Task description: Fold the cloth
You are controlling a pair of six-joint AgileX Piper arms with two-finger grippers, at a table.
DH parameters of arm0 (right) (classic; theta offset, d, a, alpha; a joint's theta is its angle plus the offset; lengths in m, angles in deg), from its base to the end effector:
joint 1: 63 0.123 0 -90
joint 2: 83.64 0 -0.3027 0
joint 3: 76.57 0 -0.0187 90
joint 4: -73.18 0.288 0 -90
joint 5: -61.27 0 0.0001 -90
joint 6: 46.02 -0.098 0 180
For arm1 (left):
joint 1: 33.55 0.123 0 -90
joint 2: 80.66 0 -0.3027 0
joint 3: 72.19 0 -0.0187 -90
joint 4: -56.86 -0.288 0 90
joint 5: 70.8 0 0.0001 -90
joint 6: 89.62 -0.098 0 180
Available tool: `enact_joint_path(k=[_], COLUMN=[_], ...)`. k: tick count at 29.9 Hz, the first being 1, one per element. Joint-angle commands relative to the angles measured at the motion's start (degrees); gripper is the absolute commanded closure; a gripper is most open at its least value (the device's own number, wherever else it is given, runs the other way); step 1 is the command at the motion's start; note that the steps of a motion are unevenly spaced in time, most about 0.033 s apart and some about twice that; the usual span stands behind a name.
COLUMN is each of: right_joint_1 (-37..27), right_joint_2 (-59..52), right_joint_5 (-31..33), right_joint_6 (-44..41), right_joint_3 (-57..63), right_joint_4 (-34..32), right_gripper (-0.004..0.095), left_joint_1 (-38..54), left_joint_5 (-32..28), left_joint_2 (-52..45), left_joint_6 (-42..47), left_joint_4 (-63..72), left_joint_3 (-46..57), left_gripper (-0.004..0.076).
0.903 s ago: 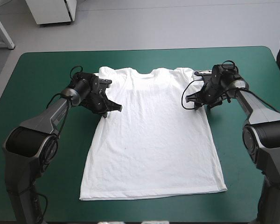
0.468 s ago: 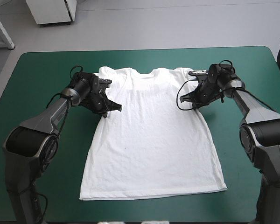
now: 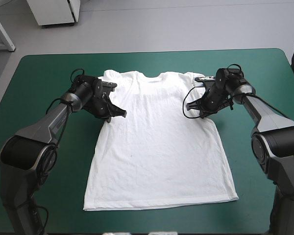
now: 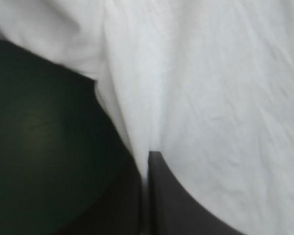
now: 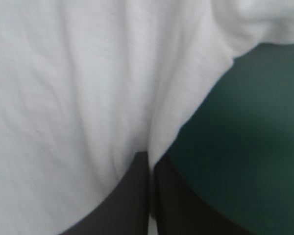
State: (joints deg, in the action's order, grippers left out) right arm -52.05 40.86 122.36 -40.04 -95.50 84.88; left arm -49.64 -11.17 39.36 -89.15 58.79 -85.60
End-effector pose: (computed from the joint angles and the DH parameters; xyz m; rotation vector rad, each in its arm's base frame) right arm 0.4649 0.1077 0.2195 -0.3151 2.8867 0.2915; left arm 0.4373 -0.1291 0.2255 0.3755 2.8825 -0.0953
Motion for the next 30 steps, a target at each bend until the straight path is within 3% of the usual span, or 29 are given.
enact_joint_path(k=[1,17,26,30], right_joint_1=[-0.8,-1.2,-1.2,-1.2], right_joint_2=[-7.7,-27.0,-33.2,-33.3], right_joint_5=[1.7,3.9,3.9,2.6], right_joint_6=[-0.1,-1.2,-1.3,-1.3], right_joint_3=[-1.9,-10.2,-17.5,-21.7], right_joint_4=[-0.9,-0.4,4.6,5.3], right_gripper=[0.0923,0.0923,0.0923,0.0924], left_joint_1=[-0.2,-0.3,-0.3,-0.3], left_joint_5=[0.3,2.0,2.0,-1.2], left_joint_2=[-9.2,-33.7,-38.6,-37.8], left_joint_6=[0.0,-0.5,-3.1,-3.5], left_joint_4=[-1.4,-0.4,7.9,9.3], left_joint_3=[-1.5,-2.8,-13.4,-18.0], left_gripper=[0.0734,0.0734,0.0734,0.0734])
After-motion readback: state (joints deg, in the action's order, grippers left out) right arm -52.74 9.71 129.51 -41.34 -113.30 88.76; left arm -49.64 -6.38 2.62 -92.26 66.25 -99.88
